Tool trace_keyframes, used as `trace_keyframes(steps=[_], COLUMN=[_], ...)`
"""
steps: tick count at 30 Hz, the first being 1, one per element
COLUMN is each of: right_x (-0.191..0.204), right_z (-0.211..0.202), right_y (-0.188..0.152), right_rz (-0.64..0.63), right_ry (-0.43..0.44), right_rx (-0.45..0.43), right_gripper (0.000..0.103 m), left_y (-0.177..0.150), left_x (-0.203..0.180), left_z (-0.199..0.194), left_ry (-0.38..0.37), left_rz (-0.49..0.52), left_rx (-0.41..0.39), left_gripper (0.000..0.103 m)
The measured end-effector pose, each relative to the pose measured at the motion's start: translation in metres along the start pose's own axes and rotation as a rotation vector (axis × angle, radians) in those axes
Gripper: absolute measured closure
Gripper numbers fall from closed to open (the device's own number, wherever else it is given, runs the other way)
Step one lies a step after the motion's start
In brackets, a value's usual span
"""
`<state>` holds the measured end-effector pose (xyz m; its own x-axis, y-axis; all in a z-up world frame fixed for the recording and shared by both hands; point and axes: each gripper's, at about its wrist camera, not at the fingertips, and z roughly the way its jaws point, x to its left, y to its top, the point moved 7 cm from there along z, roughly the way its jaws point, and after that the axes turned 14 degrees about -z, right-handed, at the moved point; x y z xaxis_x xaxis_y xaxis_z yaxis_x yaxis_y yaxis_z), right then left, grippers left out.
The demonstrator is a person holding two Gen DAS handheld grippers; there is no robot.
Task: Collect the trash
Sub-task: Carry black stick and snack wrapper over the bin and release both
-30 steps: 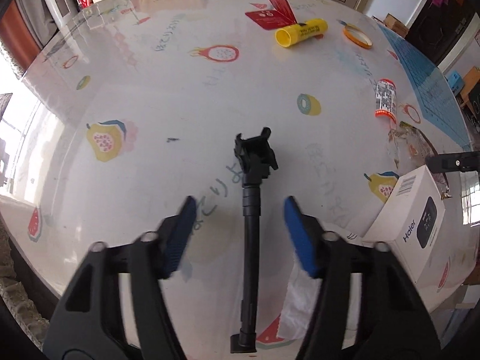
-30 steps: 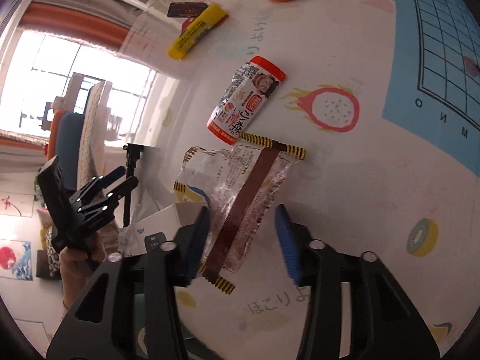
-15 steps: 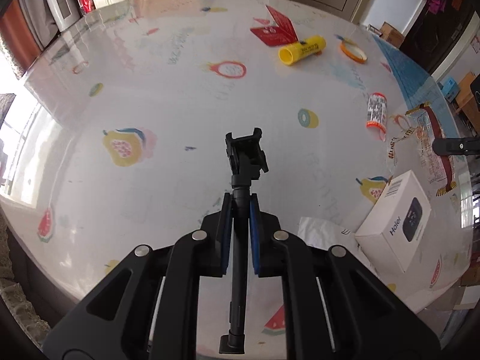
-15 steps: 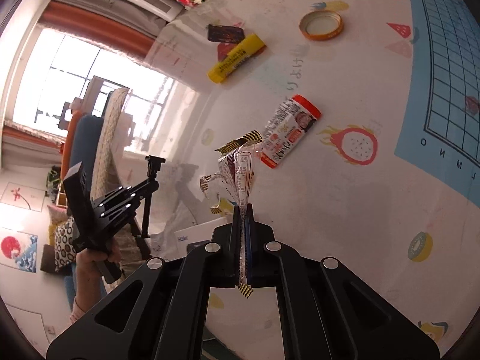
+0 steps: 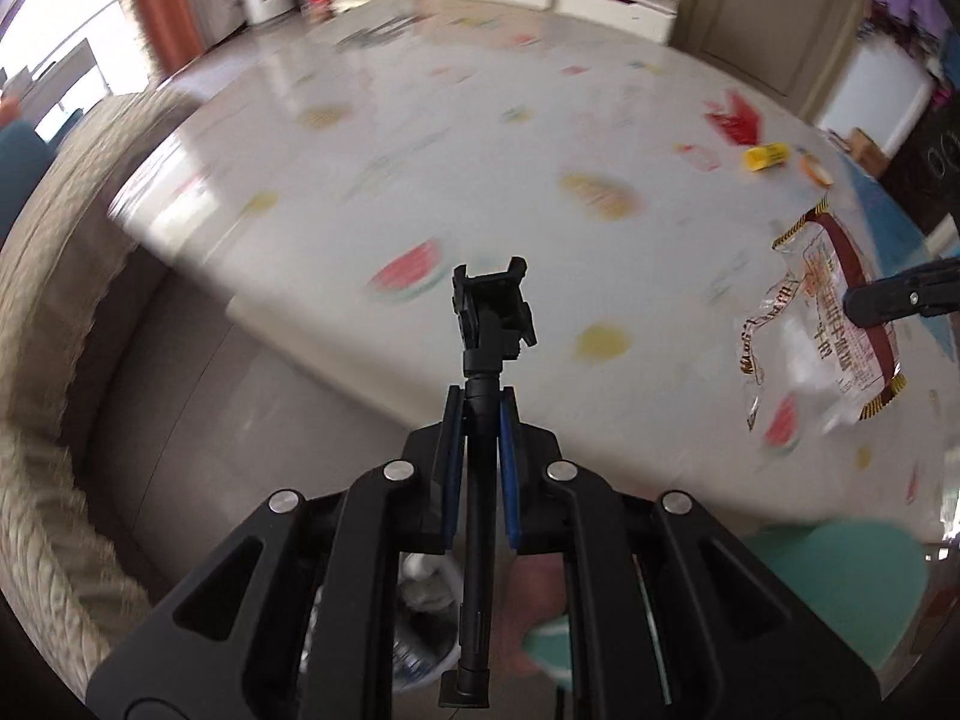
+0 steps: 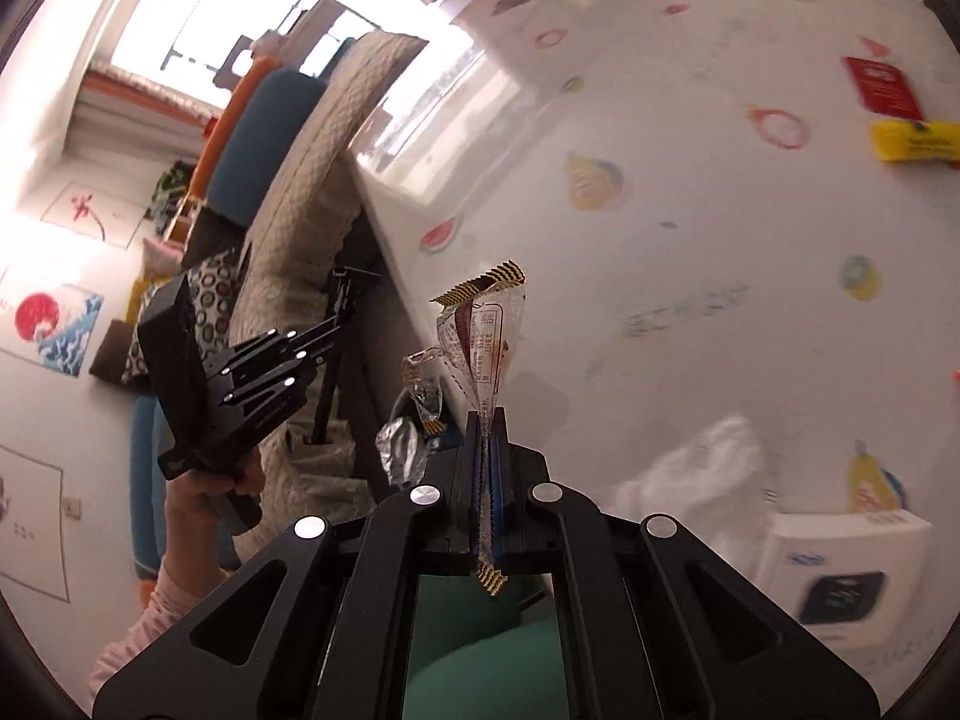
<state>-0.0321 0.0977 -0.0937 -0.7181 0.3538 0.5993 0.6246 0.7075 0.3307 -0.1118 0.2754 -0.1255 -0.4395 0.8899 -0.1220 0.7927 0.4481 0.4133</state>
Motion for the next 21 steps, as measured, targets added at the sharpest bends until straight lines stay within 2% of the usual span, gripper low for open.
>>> trace_keyframes(steps=[5, 10, 15, 21], right_x=[0.063, 0.099, 0.114, 0.106], right_z=[0.109, 0.204, 0.267, 0.314], right_y=[0.017, 0.017, 0.003, -0.022], right_rz=[-0.105, -0.166, -0.170, -0.134], right_ry=[0.066, 0.078, 0.055, -0.002], right_rx=[0.179, 0.355, 0.490, 0.606], right_gripper=[0.100, 0.100, 0.100, 0.096], left_y=[-0.064, -0.129, -0.169, -0.191], left_x=[0.118, 0.195, 0.220, 0.224], left_z=[0.016, 0.038, 0.067, 0.105], left_ry=[0.084, 0.130, 0.094, 0.067], left_rz=[-0.200, -0.345, -0.432, -0.476], left_rx=[0.088, 0.168, 0.242, 0.315], left_gripper=[0.094, 0.094, 0.094, 0.094])
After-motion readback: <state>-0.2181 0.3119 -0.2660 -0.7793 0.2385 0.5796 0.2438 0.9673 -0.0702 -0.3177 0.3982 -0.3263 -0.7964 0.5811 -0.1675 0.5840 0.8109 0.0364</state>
